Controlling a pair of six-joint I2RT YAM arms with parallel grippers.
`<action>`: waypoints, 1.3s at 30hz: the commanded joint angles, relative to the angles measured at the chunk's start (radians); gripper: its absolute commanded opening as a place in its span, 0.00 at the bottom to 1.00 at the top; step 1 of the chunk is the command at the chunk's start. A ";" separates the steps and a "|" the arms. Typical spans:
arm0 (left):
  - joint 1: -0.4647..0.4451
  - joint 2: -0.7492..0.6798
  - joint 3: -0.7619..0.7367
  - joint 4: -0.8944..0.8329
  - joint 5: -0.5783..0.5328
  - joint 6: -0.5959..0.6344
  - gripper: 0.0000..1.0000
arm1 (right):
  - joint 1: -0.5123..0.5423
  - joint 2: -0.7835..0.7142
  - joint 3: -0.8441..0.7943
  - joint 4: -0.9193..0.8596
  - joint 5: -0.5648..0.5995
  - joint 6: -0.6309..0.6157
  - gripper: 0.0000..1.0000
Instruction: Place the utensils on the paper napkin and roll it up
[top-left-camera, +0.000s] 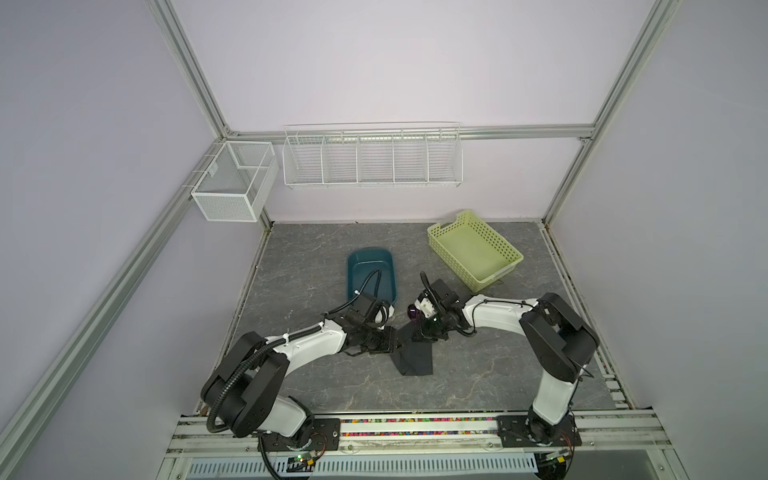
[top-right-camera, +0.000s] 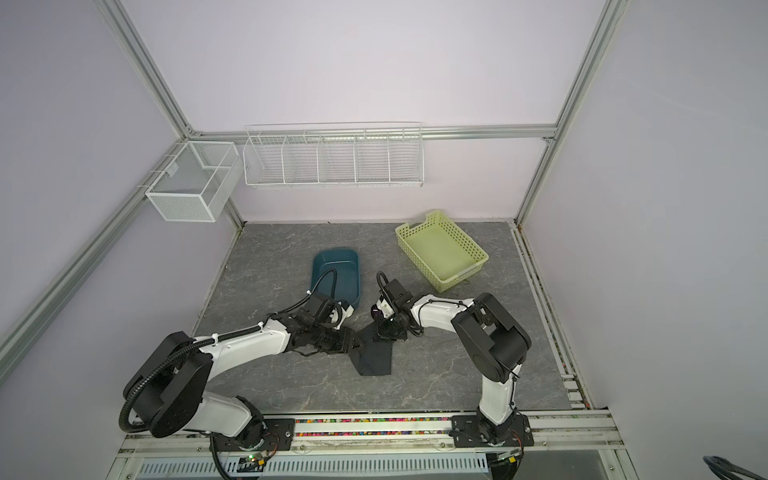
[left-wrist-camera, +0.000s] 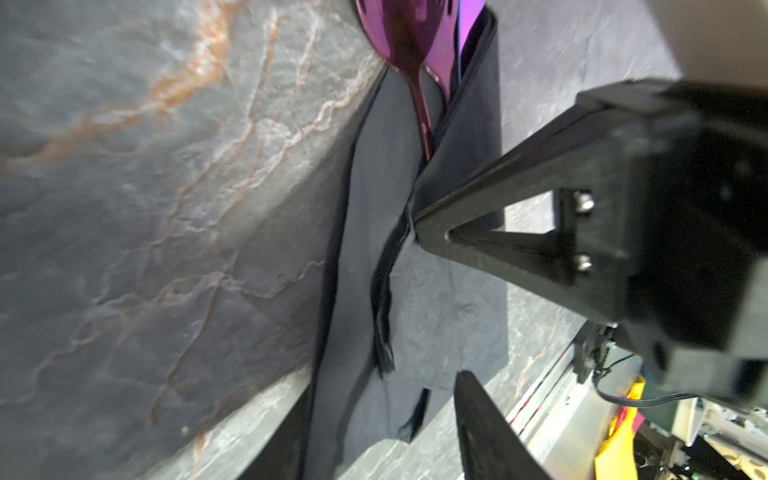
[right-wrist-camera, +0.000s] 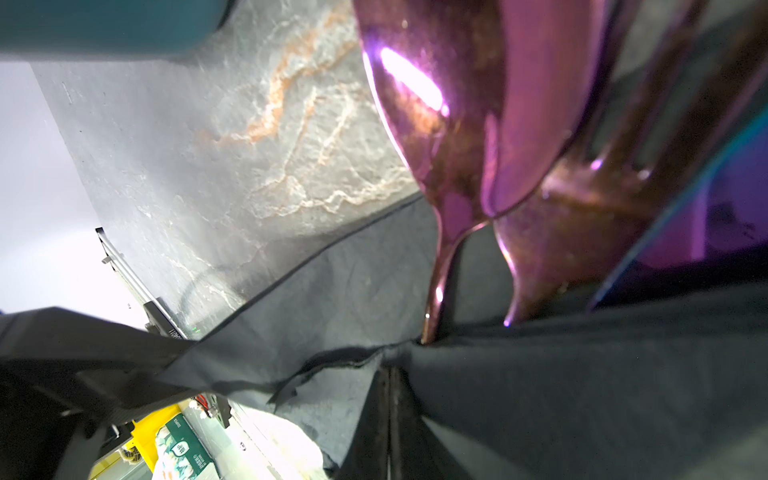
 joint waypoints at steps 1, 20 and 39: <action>0.007 -0.007 -0.004 0.038 0.011 -0.021 0.48 | 0.008 0.025 -0.021 -0.076 0.043 -0.017 0.07; 0.007 0.015 0.061 -0.145 -0.179 0.002 0.05 | 0.009 -0.013 -0.017 -0.085 0.031 -0.009 0.07; 0.007 0.114 0.048 -0.109 -0.182 0.003 0.06 | 0.031 -0.034 0.011 -0.081 0.013 0.006 0.08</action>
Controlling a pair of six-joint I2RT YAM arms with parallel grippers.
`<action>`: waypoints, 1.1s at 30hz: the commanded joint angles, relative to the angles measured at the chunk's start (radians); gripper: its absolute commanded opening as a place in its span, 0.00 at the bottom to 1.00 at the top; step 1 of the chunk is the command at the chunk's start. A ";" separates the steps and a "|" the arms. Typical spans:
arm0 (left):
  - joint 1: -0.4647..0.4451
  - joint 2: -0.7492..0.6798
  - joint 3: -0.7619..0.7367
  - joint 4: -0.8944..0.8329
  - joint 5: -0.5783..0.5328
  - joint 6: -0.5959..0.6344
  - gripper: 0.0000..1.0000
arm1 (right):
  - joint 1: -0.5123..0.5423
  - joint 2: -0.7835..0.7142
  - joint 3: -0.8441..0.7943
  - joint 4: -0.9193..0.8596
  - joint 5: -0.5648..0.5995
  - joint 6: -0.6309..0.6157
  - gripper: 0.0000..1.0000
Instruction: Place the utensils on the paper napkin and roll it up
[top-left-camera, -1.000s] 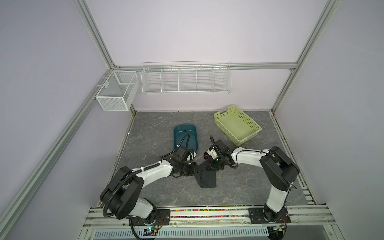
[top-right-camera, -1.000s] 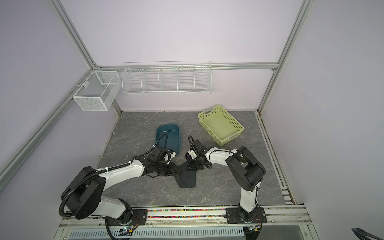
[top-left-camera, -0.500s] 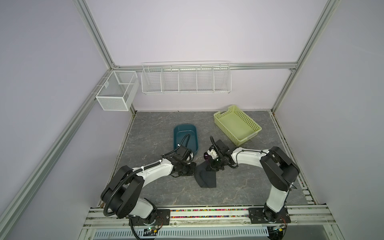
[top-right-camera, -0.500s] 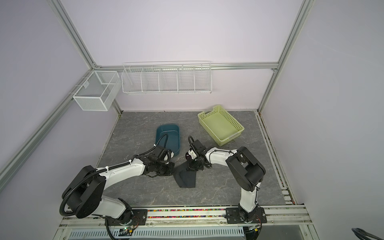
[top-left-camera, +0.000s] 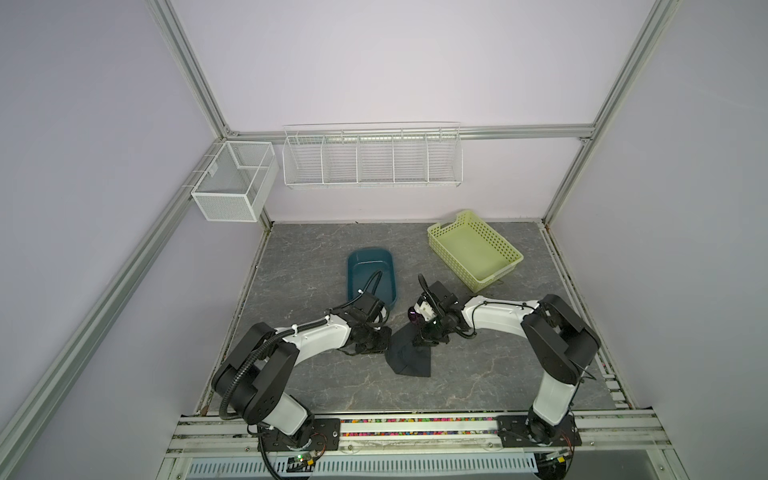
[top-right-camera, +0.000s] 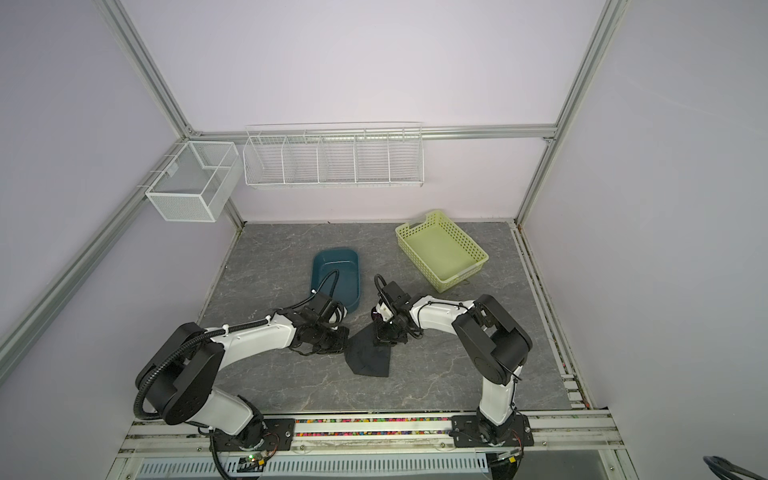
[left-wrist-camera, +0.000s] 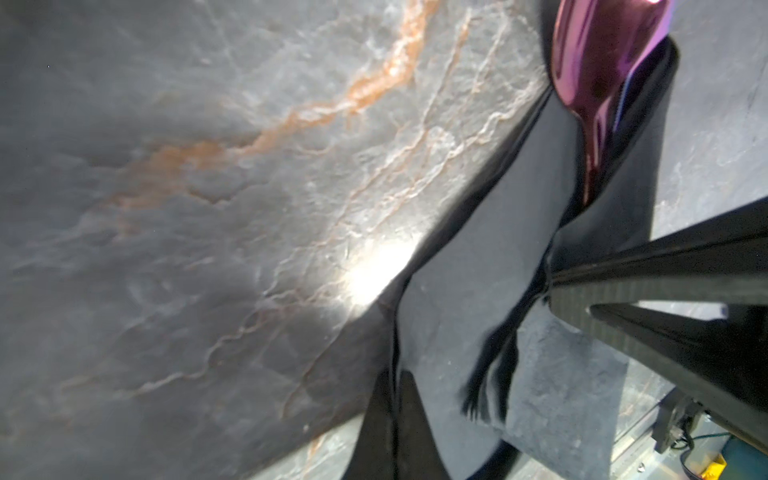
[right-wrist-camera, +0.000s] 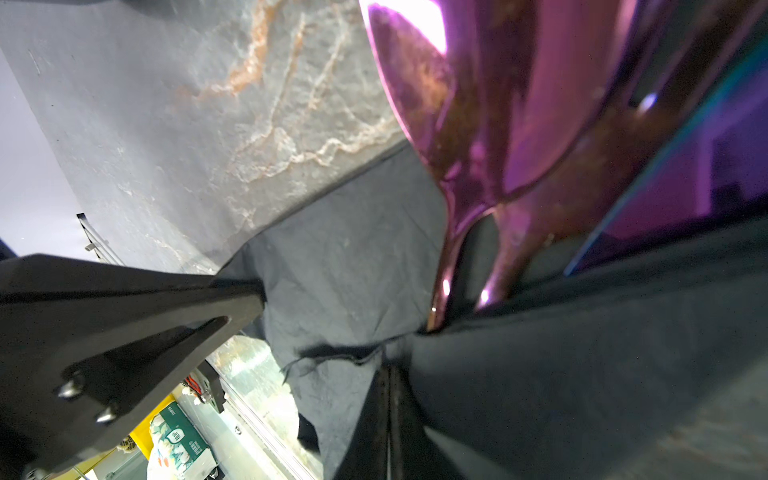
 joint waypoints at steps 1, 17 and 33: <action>0.002 0.030 0.005 -0.001 -0.009 0.005 0.07 | 0.010 -0.015 0.008 -0.021 0.017 0.011 0.08; 0.003 -0.001 -0.007 -0.004 -0.009 -0.020 0.08 | 0.011 -0.012 -0.047 0.170 0.041 0.071 0.07; 0.003 0.017 -0.008 -0.006 -0.015 -0.026 0.07 | 0.033 -0.288 -0.101 -0.135 0.114 0.061 0.08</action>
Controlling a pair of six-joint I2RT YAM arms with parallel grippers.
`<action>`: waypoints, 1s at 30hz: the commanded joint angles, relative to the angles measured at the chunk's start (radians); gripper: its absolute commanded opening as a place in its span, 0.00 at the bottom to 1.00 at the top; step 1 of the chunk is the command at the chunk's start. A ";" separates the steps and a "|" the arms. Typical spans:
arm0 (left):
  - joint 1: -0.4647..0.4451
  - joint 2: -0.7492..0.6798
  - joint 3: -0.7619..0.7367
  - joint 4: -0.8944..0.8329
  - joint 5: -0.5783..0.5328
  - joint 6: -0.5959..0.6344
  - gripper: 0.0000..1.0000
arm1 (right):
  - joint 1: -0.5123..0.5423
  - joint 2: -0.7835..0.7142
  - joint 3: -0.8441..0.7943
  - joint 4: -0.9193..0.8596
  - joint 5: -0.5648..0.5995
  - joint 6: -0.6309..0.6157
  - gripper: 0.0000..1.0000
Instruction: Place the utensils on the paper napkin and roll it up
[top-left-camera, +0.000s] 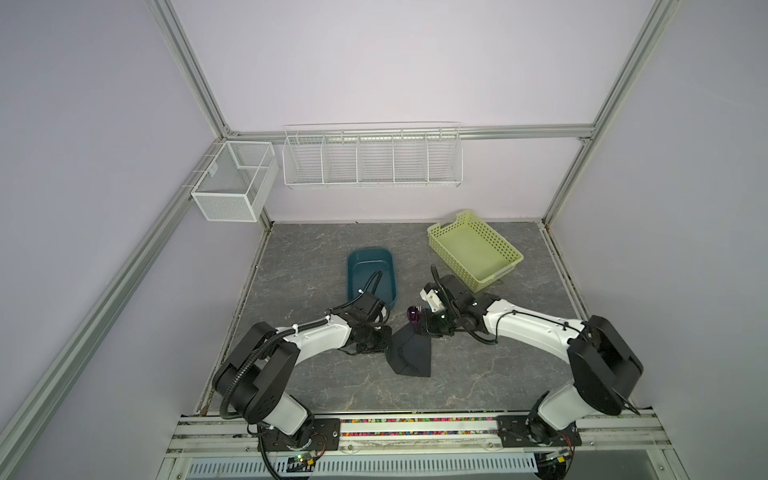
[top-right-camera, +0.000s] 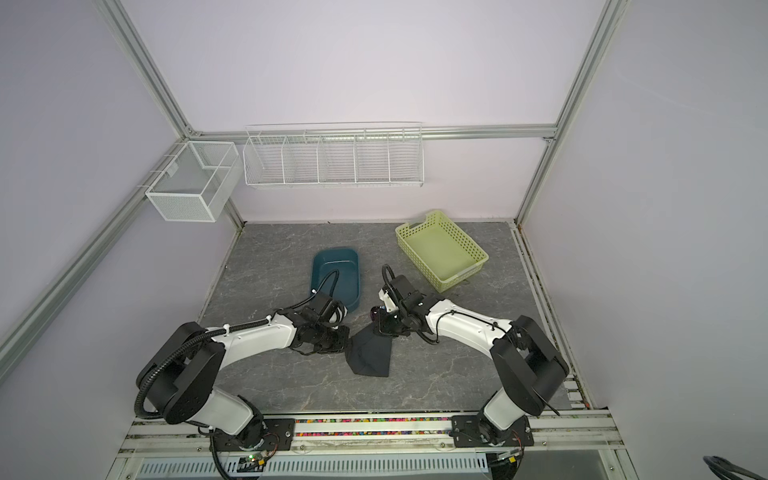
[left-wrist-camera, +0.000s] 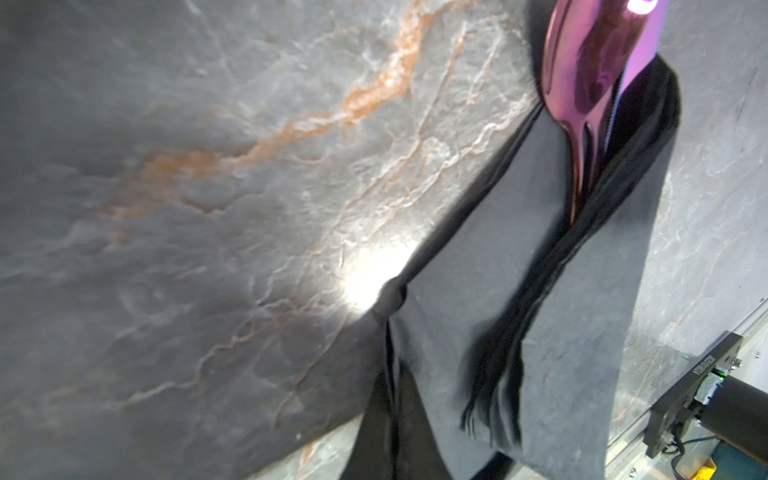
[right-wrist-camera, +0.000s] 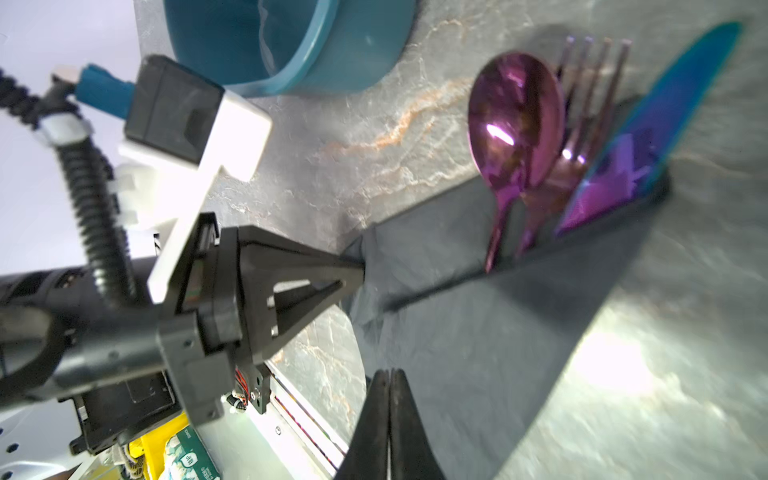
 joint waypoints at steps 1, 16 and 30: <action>0.003 0.015 -0.008 -0.019 -0.016 -0.005 0.07 | 0.028 -0.025 -0.061 -0.127 0.020 0.012 0.08; 0.003 0.002 0.002 -0.035 -0.019 -0.004 0.06 | 0.188 0.085 -0.116 0.003 0.038 0.120 0.07; 0.003 -0.015 0.001 -0.040 -0.022 -0.010 0.05 | 0.190 0.070 -0.090 0.009 0.042 0.106 0.07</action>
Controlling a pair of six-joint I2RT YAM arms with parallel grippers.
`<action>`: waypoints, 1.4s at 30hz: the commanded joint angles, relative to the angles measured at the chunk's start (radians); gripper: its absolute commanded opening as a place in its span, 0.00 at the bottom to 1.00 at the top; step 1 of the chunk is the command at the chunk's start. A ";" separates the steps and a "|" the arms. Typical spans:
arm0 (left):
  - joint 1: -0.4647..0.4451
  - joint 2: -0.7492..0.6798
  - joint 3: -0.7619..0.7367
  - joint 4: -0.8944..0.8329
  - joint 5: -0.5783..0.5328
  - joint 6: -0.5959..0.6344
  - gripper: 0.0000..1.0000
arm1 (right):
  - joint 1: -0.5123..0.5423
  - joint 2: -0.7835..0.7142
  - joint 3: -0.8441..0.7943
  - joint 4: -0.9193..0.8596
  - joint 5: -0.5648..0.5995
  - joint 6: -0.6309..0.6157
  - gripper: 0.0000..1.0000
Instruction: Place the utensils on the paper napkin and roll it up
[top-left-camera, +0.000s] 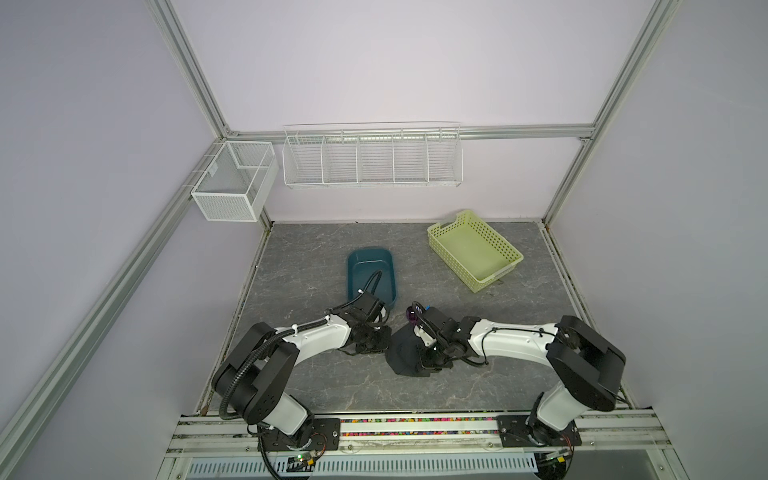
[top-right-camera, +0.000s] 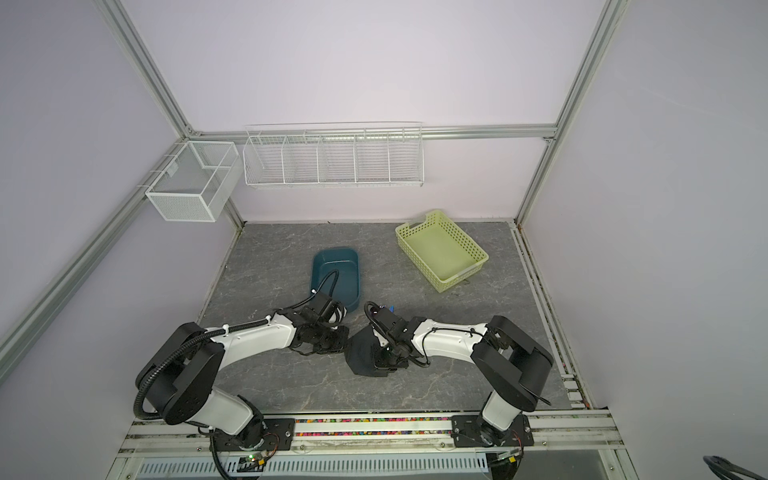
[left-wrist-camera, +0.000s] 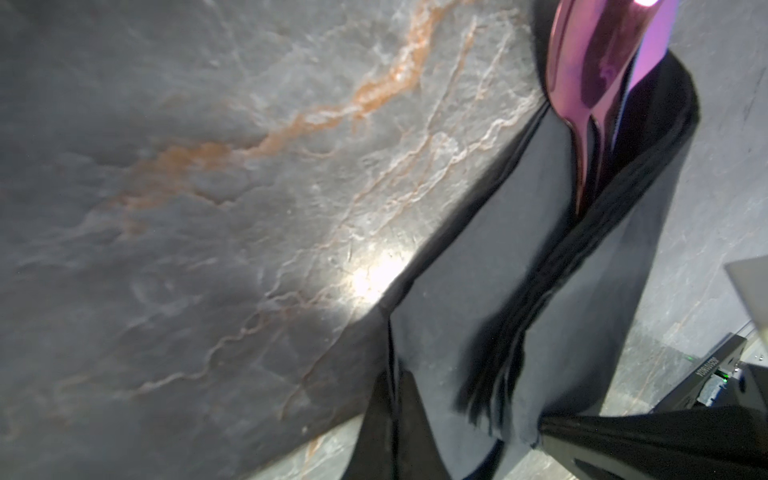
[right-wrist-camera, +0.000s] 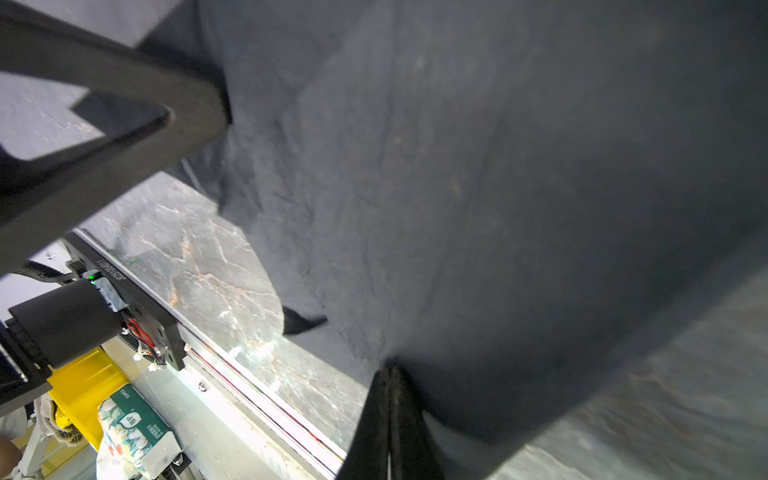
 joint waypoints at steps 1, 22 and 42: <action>0.003 -0.012 0.002 -0.028 -0.017 -0.007 0.05 | 0.004 -0.017 0.019 0.003 0.016 0.012 0.07; 0.003 -0.103 0.009 -0.048 0.030 -0.042 0.04 | 0.005 0.071 -0.008 0.044 0.022 0.014 0.07; -0.001 -0.096 -0.118 0.410 0.277 -0.431 0.02 | 0.005 0.067 -0.025 0.067 0.022 0.023 0.07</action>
